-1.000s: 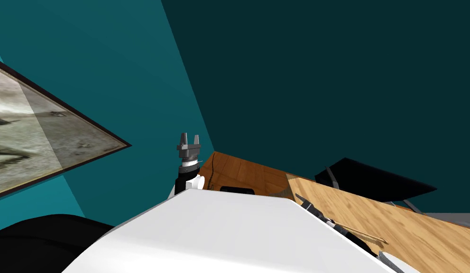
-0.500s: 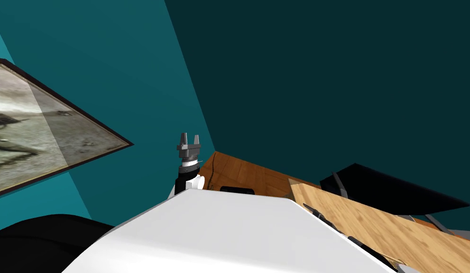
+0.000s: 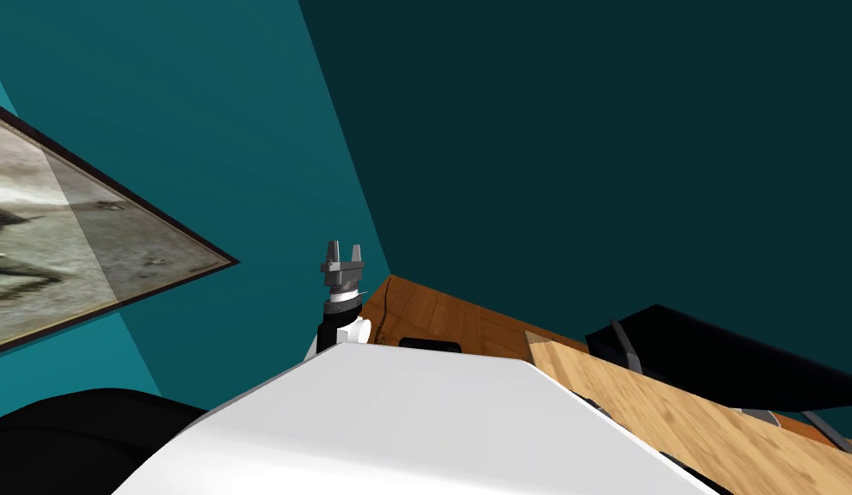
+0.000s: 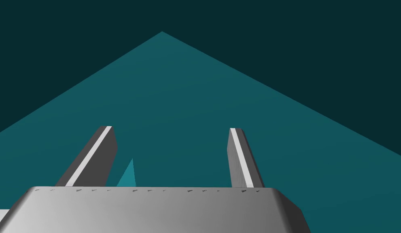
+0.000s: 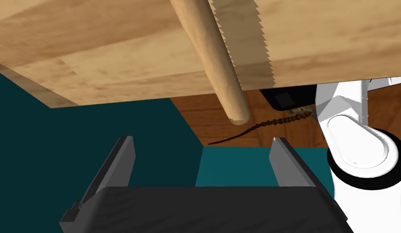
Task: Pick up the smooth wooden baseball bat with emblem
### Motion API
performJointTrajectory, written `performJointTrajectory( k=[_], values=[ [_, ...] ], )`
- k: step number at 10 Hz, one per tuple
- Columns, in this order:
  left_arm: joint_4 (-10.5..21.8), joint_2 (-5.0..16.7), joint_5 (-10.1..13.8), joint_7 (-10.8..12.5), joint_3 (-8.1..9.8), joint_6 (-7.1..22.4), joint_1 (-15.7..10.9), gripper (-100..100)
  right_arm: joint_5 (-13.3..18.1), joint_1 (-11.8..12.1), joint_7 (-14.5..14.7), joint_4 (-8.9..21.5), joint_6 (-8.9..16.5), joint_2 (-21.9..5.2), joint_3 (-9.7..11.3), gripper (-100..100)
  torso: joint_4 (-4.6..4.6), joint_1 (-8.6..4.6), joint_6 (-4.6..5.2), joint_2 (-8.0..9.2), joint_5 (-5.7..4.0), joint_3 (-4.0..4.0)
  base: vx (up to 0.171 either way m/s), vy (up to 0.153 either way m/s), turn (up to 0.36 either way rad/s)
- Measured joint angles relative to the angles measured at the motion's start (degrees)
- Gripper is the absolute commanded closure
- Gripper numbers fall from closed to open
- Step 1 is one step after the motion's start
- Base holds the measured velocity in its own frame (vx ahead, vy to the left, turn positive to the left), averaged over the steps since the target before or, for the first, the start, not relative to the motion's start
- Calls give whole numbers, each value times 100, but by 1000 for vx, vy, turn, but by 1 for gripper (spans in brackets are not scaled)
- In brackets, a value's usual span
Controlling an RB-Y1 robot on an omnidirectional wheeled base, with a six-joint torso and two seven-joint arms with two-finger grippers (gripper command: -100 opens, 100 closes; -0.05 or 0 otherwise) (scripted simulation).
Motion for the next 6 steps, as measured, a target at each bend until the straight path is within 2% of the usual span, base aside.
performJointTrajectory(
  k=[1, 3, 6],
  values=[
    [0, 0, 0, 0, 0, 0, 0, 0, 189, 105, 19, -42, 61, -84, 23, -100, 0, -1, 0, -1, 1, 0, 48, -39, 20],
    [0, 0, 0, 0, 0, 0, 0, 0, 467, 0, 224, 320, -38, -116, 37, -100, 0, -3, -1, -4, 0, -2, 58, -41, 20],
    [0, 0, 0, 0, 0, 0, 0, 0, 869, -25, 375, 602, -96, -213, 63, -100, 0, 1, 0, 1, 0, 0, 55, -43, 7]
  ],
)
